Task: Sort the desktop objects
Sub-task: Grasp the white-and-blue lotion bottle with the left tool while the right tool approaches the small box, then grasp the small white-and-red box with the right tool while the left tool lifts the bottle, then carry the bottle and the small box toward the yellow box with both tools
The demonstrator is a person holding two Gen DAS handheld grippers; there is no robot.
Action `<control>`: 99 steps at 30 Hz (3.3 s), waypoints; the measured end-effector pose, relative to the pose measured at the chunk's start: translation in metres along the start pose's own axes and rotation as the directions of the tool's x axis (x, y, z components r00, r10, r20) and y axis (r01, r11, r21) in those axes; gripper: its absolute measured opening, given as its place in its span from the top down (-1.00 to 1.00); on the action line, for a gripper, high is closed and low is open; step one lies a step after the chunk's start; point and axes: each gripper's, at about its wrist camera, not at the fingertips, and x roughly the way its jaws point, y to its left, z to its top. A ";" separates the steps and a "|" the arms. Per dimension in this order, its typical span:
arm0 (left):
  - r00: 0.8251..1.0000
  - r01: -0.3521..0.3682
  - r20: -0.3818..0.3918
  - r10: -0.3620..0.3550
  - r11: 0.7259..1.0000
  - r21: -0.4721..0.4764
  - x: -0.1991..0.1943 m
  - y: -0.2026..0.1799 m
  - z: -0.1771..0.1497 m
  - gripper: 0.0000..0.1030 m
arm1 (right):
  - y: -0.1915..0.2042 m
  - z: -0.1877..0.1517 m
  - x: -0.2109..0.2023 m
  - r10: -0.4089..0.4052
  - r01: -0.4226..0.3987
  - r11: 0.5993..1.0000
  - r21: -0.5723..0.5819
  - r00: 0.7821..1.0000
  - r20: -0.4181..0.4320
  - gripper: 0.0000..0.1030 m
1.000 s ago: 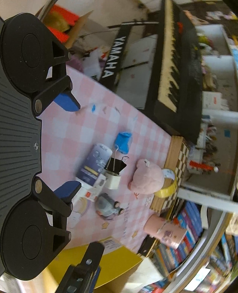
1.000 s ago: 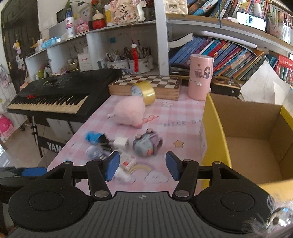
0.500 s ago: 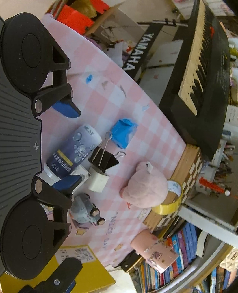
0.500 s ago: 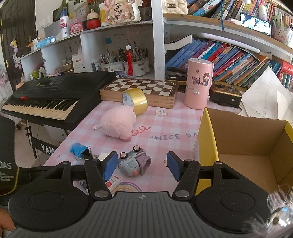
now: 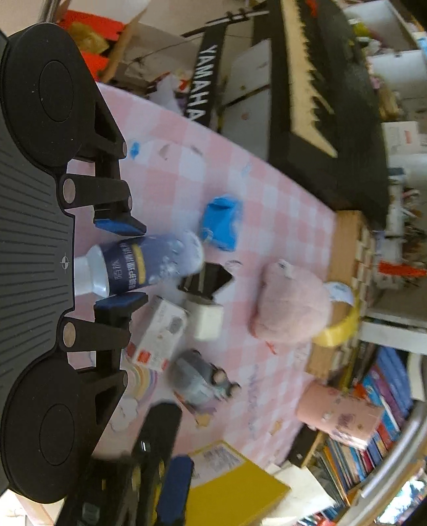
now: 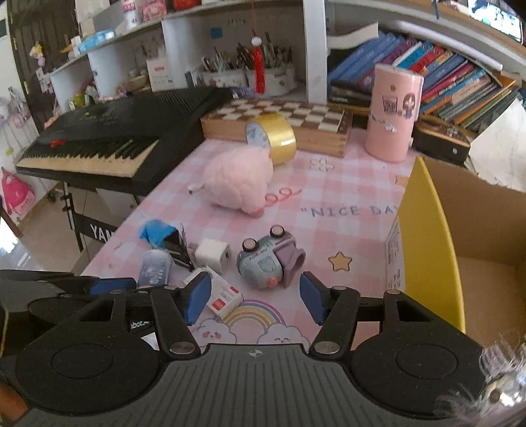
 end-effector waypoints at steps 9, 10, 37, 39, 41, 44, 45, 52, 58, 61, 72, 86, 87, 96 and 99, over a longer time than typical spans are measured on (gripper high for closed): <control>0.999 0.010 0.040 -0.012 0.998 0.057 0.006 0.011 0.001 0.37 | -0.003 -0.004 0.016 0.014 -0.015 1.000 -0.013 0.997 -0.071 -0.13; 0.999 0.007 0.038 -0.009 0.999 0.049 0.005 0.012 0.000 0.40 | -0.003 -0.005 0.019 0.018 -0.020 1.000 -0.017 0.996 -0.082 -0.13; 0.997 0.051 0.066 -0.040 0.982 -0.182 -0.057 0.055 -0.014 0.40 | 0.044 -0.013 0.071 0.058 -0.075 0.979 -0.191 0.994 -0.092 0.41; 0.996 0.056 0.072 -0.044 0.982 -0.181 -0.059 0.055 -0.014 0.40 | 0.042 -0.013 0.067 0.067 -0.083 0.981 -0.174 0.993 -0.096 0.41; 0.996 0.062 0.077 -0.048 0.982 -0.181 -0.061 0.055 -0.015 0.40 | 0.039 -0.013 0.060 0.077 -0.089 0.982 -0.166 0.994 -0.081 0.42; 0.995 0.072 0.085 -0.058 0.981 -0.179 -0.065 0.053 -0.017 0.40 | 0.037 -0.012 0.047 0.092 -0.100 0.981 -0.168 0.994 -0.051 0.42; 0.994 0.076 0.089 -0.061 0.981 -0.177 -0.066 0.053 -0.018 0.40 | 0.036 -0.012 0.042 0.096 -0.102 0.980 -0.170 0.994 -0.042 0.42; 0.989 0.103 0.122 -0.083 0.979 -0.175 -0.078 0.054 -0.023 0.40 | 0.037 -0.017 0.020 0.100 -0.103 0.980 -0.171 0.995 -0.025 0.42; 0.981 0.144 0.153 -0.118 0.974 -0.173 -0.094 0.055 -0.024 0.40 | 0.035 -0.016 -0.004 0.094 -0.092 0.984 -0.153 0.996 0.004 0.42; 0.975 0.174 0.165 -0.147 0.971 -0.166 -0.103 0.055 -0.025 0.40 | 0.031 -0.017 -0.020 0.085 -0.083 0.989 -0.123 0.996 0.015 0.42; 0.943 0.289 0.201 -0.264 0.951 -0.109 -0.135 0.048 -0.042 0.40 | 0.026 -0.038 -0.075 0.016 -0.015 0.999 -0.029 0.999 0.043 0.42; 0.921 0.368 0.158 -0.355 0.928 -0.058 -0.172 0.049 -0.098 0.40 | 0.045 -0.106 -0.133 -0.070 0.068 0.995 0.073 0.997 0.023 0.42; 0.919 0.373 0.157 -0.362 0.926 -0.051 -0.174 0.049 -0.102 0.40 | 0.046 -0.111 -0.137 -0.078 0.076 0.994 0.084 0.997 0.022 0.42; 0.895 0.434 0.099 -0.435 0.900 0.037 -0.188 0.035 -0.126 0.40 | 0.049 -0.153 -0.169 -0.140 0.136 0.975 0.178 0.990 0.009 0.42; 0.884 0.457 0.076 -0.461 0.887 0.071 -0.190 0.026 -0.128 0.40 | 0.046 -0.165 -0.179 -0.167 0.162 0.961 0.223 0.986 0.003 0.42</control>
